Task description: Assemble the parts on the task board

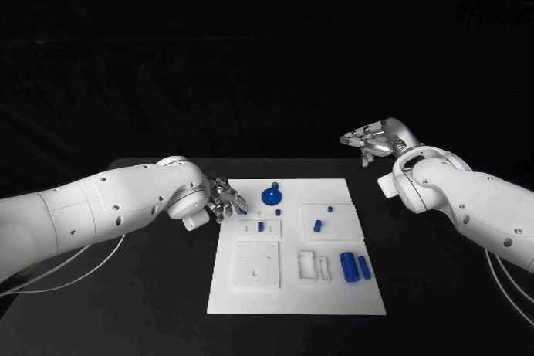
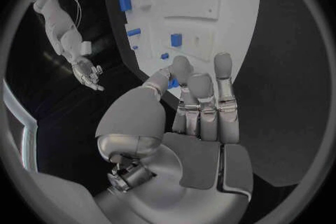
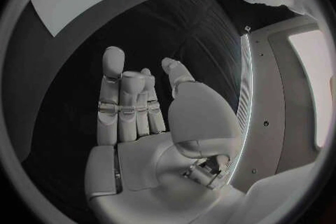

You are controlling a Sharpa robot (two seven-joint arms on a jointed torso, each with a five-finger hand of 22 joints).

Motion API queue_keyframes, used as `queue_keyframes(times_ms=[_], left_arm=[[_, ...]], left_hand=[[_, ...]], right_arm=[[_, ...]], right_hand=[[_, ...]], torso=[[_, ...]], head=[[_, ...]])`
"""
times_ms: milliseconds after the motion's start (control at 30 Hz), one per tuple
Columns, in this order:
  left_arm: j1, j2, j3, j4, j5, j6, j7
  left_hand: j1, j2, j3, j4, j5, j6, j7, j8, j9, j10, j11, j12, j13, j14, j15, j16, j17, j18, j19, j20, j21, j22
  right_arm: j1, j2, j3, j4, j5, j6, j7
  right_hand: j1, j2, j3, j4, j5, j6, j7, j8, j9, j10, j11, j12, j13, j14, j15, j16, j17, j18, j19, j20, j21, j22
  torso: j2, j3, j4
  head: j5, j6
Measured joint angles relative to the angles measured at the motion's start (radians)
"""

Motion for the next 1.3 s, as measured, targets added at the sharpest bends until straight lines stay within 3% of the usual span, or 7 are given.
queue_keyframes(times_ms=[167, 533, 1300], left_arm=[[-0.001, -0.006, -0.015, 0.03, -0.031, -0.065, -0.001], [-0.019, -0.007, -0.02, 0.074, -0.097, -0.138, -0.003], [-0.055, 0.003, -0.021, 0.091, -0.183, -0.14, -0.028]], left_hand=[[-0.004, -0.004, 0.007, -0.006, 0.0, 0.0, 0.0, 0.007, 0.0, 0.0, 0.0, 0.005, -0.004, 0.0, 0.0, 0.004, 0.009, 0.0, 0.0, 0.0, 0.013, 0.0], [-0.01, -0.01, 0.015, -0.013, 0.0, 0.003, 0.003, 0.02, 0.0, 0.0, 0.0, 0.013, -0.005, 0.002, 0.002, 0.009, 0.014, 0.0, 0.0, 0.0, 0.022, 0.0], [-0.009, -0.009, 0.021, -0.013, -0.01, 0.003, 0.003, 0.023, 0.0, 0.0, 0.0, 0.013, -0.008, 0.002, 0.002, 0.008, 0.015, 0.0, -0.004, 0.004, 0.03, 0.0]], right_arm=[[-0.002, 0.0, 0.0, 0.0, 0.001, 0.001, 0.0], [-0.004, -0.003, 0.0, 0.0, 0.002, 0.004, 0.0], [-0.005, -0.005, 0.0, 0.002, 0.003, 0.006, -0.001]], right_hand=[[0.0, 0.0, 0.0, 0.0, 0.005, 0.0, 0.0, 0.0, 0.0, 0.0, 0.0, 0.0, 0.0, 0.0, 0.0, 0.0, 0.0, 0.0, 0.0, 0.0, 0.0, -0.001], [0.0, 0.0, 0.006, 0.0, 0.011, 0.0, 0.0, 0.0, 0.0, 0.0, 0.0, 0.0, 0.0, 0.0, 0.0, 0.0, 0.0, 0.0, 0.0, 0.0, 0.0, -0.001], [-0.004, -0.004, 0.008, -0.003, 0.016, 0.001, -0.001, 0.0, 0.0, 0.0, 0.0, 0.0, 0.0, 0.0, 0.0, 0.0, 0.0, 0.0, 0.0, 0.0, 0.0, -0.001]], torso=[[0.0, 0.0, 0.0005], [0.002, 0.0006, -0.001], [0.003, 0.0009, -0.0013]], head=[[0.003, -0.002], [0.002, -0.008], [0.002, -0.016]])
